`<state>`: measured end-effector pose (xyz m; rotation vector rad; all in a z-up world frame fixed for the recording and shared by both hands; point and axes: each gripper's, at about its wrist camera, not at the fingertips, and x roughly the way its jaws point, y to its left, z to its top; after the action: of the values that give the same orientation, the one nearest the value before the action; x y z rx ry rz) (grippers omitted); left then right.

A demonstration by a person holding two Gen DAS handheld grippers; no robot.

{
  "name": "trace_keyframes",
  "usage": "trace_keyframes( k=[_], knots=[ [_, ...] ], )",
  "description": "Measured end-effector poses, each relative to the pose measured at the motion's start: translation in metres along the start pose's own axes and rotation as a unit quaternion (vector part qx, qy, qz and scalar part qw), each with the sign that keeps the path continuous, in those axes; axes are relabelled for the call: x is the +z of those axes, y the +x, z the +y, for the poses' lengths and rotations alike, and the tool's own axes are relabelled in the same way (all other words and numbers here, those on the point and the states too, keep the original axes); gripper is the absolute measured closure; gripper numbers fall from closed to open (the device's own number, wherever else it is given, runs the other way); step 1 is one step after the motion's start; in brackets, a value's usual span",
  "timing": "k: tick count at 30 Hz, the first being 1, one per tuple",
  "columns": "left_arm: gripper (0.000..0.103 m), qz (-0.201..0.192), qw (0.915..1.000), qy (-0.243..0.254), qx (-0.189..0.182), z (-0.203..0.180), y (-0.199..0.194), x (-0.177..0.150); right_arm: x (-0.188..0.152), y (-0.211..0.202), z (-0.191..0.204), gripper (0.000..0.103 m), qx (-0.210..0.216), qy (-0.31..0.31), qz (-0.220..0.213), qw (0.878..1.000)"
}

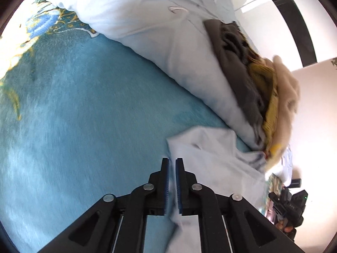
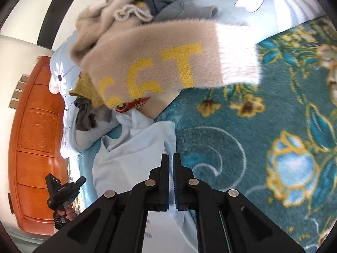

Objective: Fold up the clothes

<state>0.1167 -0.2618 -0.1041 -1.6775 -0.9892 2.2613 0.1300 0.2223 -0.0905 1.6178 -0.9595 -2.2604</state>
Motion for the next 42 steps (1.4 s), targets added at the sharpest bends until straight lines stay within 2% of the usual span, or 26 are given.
trace_keyframes(
  k=[1, 2, 3, 5, 9, 11, 12, 15, 17, 18, 23, 24, 26, 30, 32, 35, 38, 42],
  knots=[
    [0.076, 0.002, 1.0000, -0.002, 0.000, -0.002, -0.003, -0.008, -0.003, -0.005, 0.000, 0.099, 0.002, 0.000, -0.001, 1.000],
    [0.054, 0.005, 1.0000, -0.004, 0.000, -0.005, -0.005, -0.017, -0.008, -0.012, 0.000, 0.093, 0.008, 0.002, -0.002, 1.000],
    [0.046, 0.005, 1.0000, -0.005, 0.000, -0.006, -0.011, -0.026, -0.012, -0.019, -0.001, 0.086, 0.013, 0.003, -0.002, 1.000],
    [0.041, 0.004, 1.0000, 0.002, -0.008, -0.008, -0.025, -0.041, -0.024, -0.032, 0.001, 0.048, 0.021, -0.002, -0.002, 1.000],
    [0.030, -0.013, 0.9995, 0.025, -0.016, -0.021, -0.051, -0.070, -0.045, -0.062, 0.008, 0.044, 0.042, -0.013, -0.017, 0.999],
    [0.022, -0.033, 0.9985, 0.037, -0.021, -0.033, -0.064, -0.080, -0.053, -0.077, 0.015, 0.020, 0.046, -0.022, -0.039, 0.998],
    [0.021, -0.043, 0.9980, 0.041, -0.023, -0.038, -0.069, -0.084, -0.055, -0.083, 0.018, 0.017, 0.050, -0.021, -0.049, 0.997],
    [0.013, -0.070, 0.9957, 0.057, -0.019, -0.055, -0.084, -0.096, -0.061, -0.095, 0.027, 0.014, 0.069, -0.015, -0.065, 0.995],
    [0.002, -0.087, 0.9931, 0.079, -0.003, -0.068, -0.092, -0.105, -0.066, -0.095, 0.036, 0.011, 0.060, -0.020, -0.071, 0.995],
    [0.000, -0.095, 0.9916, 0.088, 0.003, -0.074, -0.096, -0.110, -0.069, -0.094, 0.040, 0.011, 0.055, -0.027, -0.071, 0.996],
    [0.000, -0.140, 0.9825, 0.121, 0.020, -0.093, -0.114, -0.132, -0.090, -0.092, 0.065, 0.011, 0.022, -0.081, -0.065, 0.994],
    [0.000, -0.155, 0.9788, 0.131, 0.028, -0.096, -0.117, -0.137, -0.096, -0.094, 0.070, 0.010, 0.014, -0.096, -0.067, 0.993],
    [0.000, -0.187, 0.9690, 0.155, 0.044, -0.104, -0.126, -0.147, -0.106, -0.099, 0.080, 0.000, -0.003, -0.126, -0.071, 0.989],
    [0.000, -0.248, 0.9392, 0.229, 0.062, -0.127, -0.146, -0.174, -0.126, -0.111, 0.096, 0.000, -0.020, -0.180, -0.085, 0.980],
    [0.000, -0.256, 0.9326, 0.248, 0.058, -0.135, -0.154, -0.182, -0.133, -0.117, 0.099, 0.000, -0.021, -0.194, -0.087, 0.977],
    [0.000, -0.262, 0.9329, 0.243, 0.045, -0.142, -0.164, -0.190, -0.146, -0.127, 0.105, 0.000, -0.023, -0.211, -0.096, 0.972],
    [0.000, -0.244, 0.9418, 0.230, 0.022, -0.146, -0.171, -0.193, -0.162, -0.138, 0.107, 0.000, -0.022, -0.234, -0.096, 0.967],
    [0.000, -0.235, 0.9478, 0.215, 0.012, -0.145, -0.177, -0.201, -0.178, -0.152, 0.098, 0.000, -0.026, -0.239, -0.089, 0.967]
  ],
)
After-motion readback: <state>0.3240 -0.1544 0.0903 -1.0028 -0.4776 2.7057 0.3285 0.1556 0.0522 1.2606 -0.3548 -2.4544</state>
